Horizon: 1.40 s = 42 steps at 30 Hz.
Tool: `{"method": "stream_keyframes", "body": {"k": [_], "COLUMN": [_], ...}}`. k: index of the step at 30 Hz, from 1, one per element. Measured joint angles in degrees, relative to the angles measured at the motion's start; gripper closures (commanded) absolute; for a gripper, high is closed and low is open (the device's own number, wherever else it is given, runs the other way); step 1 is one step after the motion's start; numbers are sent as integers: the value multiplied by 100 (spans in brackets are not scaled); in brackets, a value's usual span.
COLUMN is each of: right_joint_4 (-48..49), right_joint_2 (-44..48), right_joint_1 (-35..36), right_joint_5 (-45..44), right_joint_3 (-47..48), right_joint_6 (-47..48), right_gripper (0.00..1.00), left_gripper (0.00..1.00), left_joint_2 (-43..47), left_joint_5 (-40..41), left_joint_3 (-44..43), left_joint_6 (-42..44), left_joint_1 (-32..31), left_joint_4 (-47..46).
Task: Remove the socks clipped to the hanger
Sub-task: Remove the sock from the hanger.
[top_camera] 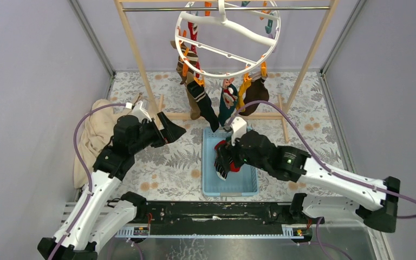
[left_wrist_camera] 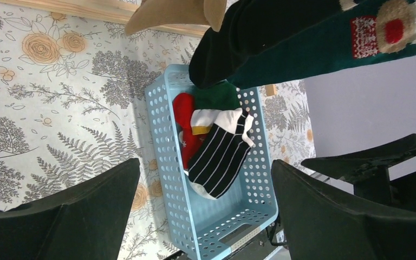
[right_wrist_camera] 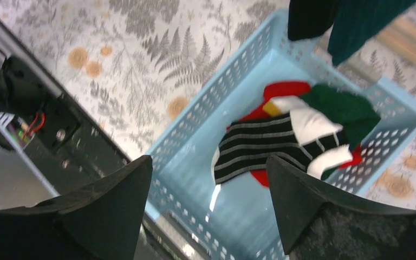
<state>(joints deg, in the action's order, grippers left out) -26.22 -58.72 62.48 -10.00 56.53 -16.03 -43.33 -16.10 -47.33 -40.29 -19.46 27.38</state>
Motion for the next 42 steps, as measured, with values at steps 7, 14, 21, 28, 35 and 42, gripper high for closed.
{"method": "stream_keyframes", "body": {"k": [7,14,21,28,35,42], "right_joint_4": [1438,2538,3386,3689,3812,3847], "right_joint_2": [-863,-1919,-2361,-2656,-2776,-2468], "right_joint_1": [192,164,-284,-647,-673,-673], "right_joint_5": [-1023,-1504,-1598,-1589,-1427,-1086], "right_joint_3": [20,420,461,461,481,476], "right_joint_6": [236,573,632,643,732,741], "right_gripper": [27,33,36,58,85,100], "left_gripper": [1,1,1,1,1,1], "left_joint_2": [-162,-192,-210,-210,-236,-247], "left_joint_5": [7,4,2,-2,-7,-57], "left_joint_3": [-2,0,0,57,98,120], "left_joint_6": [192,280,361,393,391,387], "left_joint_1": [0,0,0,0,0,0], "left_joint_4": [-79,-229,-260,-339,-448,-492]}}
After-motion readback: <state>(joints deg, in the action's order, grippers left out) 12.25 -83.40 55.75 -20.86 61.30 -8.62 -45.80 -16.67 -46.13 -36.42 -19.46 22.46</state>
